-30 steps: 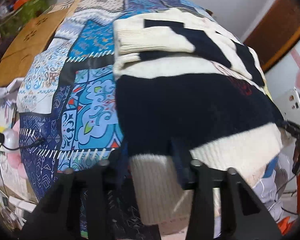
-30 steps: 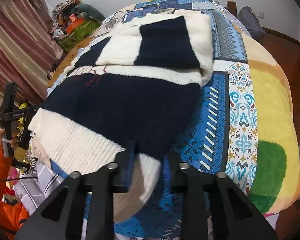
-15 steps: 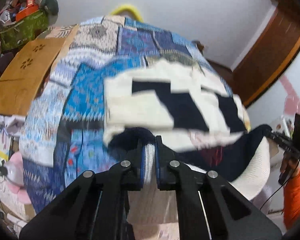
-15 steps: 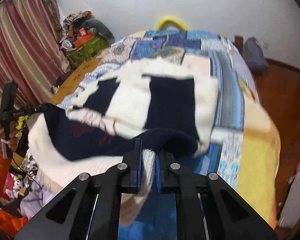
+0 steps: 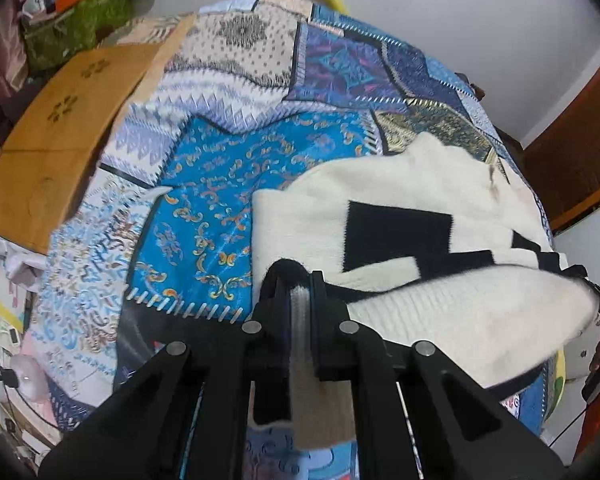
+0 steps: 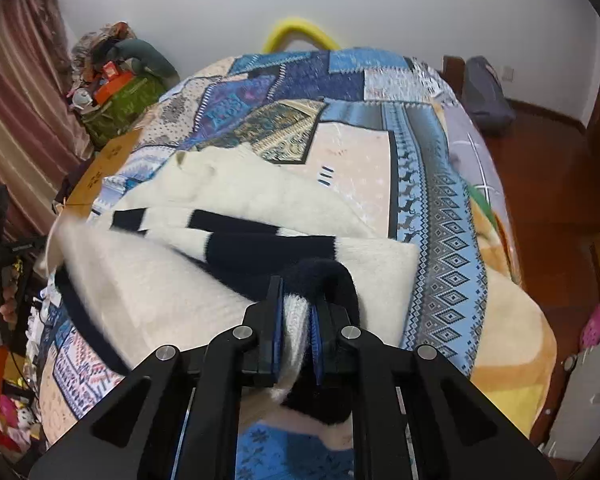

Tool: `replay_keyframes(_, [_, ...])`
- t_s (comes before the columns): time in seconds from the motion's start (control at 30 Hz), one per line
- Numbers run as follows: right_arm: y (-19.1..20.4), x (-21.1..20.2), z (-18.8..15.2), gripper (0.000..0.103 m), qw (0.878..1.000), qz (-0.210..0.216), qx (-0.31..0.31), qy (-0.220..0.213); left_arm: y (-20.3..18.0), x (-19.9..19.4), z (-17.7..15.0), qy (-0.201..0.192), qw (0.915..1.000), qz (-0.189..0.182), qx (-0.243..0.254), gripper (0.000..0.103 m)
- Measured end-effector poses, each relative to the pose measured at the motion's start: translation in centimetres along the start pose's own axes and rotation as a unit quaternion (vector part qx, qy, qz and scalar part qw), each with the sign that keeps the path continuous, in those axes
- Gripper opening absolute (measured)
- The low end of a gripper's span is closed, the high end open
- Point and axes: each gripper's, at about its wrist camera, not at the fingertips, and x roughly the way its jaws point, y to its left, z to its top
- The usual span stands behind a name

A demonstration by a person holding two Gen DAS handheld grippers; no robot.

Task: Fold small clothes

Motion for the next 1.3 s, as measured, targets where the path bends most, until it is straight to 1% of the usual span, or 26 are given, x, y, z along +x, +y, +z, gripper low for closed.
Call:
replay_keyframes(0.07, [-0.3, -0.1, 0.2, 0.01, 1.0, 0.005, 0.001, 0.002, 0.3, 0.6, 0.1, 0.008, 1.0, -0.003, -0.004, 0.008])
replay_keyframes(0.2, [-1.2, -0.8, 0.8, 0.011, 0.999, 0.034, 0.02, 0.0, 0.6, 0.6, 0.9, 0.018, 0.9995, -0.018, -0.019, 0.011])
replay_keyframes(0.23, [-1.5, -1.1, 1.0, 0.012, 0.999, 0.042, 0.028, -0.001, 0.6, 0.4, 1.2, 0.018, 0.9996, -0.015, -0.017, 0.015])
replay_keyframes(0.27, [-1.7, -1.4, 1.3, 0.015, 0.998, 0.045, 0.036, -0.005, 0.5, 0.1, 1.5, 0.013, 0.9998, 0.0, -0.013, 0.019])
replay_keyframes(0.3, [-1.9, -1.7, 1.5, 0.017, 0.998, 0.043, 0.043, -0.012, 0.4, -0.4, 1.7, 0.002, 0.9998, 0.016, -0.007, 0.03])
replay_keyframes(0.33, [-2.3, -2.4, 1.7, 0.024, 0.998, 0.037, 0.053, -0.025, 0.2, -0.9, 2.0, -0.01, 0.9994, 0.032, 0.0, 0.039])
replay_keyframes(0.37, [-2.7, -2.9, 2.0, 0.032, 0.997, 0.031, 0.061, -0.038, 0.1, -1.6, 2.2, -0.023, 0.9988, 0.041, 0.007, 0.043])
replay_keyframes(0.4, [-3.0, -3.4, 2.1, 0.035, 0.996, 0.025, 0.068, -0.048, 0.1, -2.1, 2.3, -0.031, 0.9984, 0.045, 0.011, 0.047])
replay_keyframes(0.43, [-3.4, -3.9, 2.3, 0.038, 0.995, 0.017, 0.074, -0.058, 0.1, -2.7, 2.3, -0.04, 0.9979, 0.049, 0.015, 0.047])
replay_keyframes(0.5, [-3.8, -4.8, 2.5, 0.038, 0.995, -0.004, 0.071, -0.066, 0.2, -3.6, 2.2, -0.054, 0.9963, 0.06, 0.029, 0.05])
replay_keyframes(0.53, [-3.9, -5.3, 2.3, 0.038, 0.996, -0.012, 0.065, -0.068, 0.3, -3.9, 2.0, -0.058, 0.9954, 0.068, 0.035, 0.053])
replay_keyframes(0.6, [-4.0, -5.7, 1.9, 0.039, 0.996, -0.019, 0.056, -0.07, 0.5, -4.5, 1.3, -0.068, 0.9929, 0.083, 0.051, 0.055])
replay_keyframes(0.7, [-4.0, -6.2, 0.7, 0.049, 0.997, -0.038, 0.034, -0.063, 1.1, -4.7, -0.4, -0.069, 0.9901, 0.097, 0.074, 0.06])
replay_keyframes(0.77, [-3.6, -6.1, -0.6, 0.056, 0.997, -0.05, 0.005, -0.054, 1.8, -4.5, -2.0, -0.061, 0.9885, 0.106, 0.089, 0.061])
replay_keyframes(0.87, [-2.7, -5.3, -2.4, 0.057, 0.997, -0.064, -0.03, -0.034, 2.6, -3.6, -4.0, -0.04, 0.9873, 0.112, 0.106, 0.061])
replay_keyframes(0.93, [-2.3, -4.7, -3.2, 0.057, 0.997, -0.06, -0.042, -0.022, 2.9, -3.1, -4.8, -0.03, 0.9882, 0.106, 0.107, 0.061])
replay_keyframes(1.0, [-1.8, -3.9, -3.7, 0.057, 0.997, -0.055, -0.05, -0.017, 2.7, -2.7, -5.3, -0.027, 0.9895, 0.09, 0.11, 0.061])
replay_keyframes(1.17, [-0.2, -1.9, -3.1, 0.057, 0.996, -0.048, -0.07, -0.006, 0.7, -1.2, -4.4, -0.026, 0.9894, 0.056, 0.132, 0.061])
replay_keyframes(1.3, [0.9, -0.7, -1.1, 0.057, 0.994, -0.048, -0.093, -0.016, -0.7, 0.9, -2.4, -0.019, 0.9886, 0.054, 0.139, 0.061])
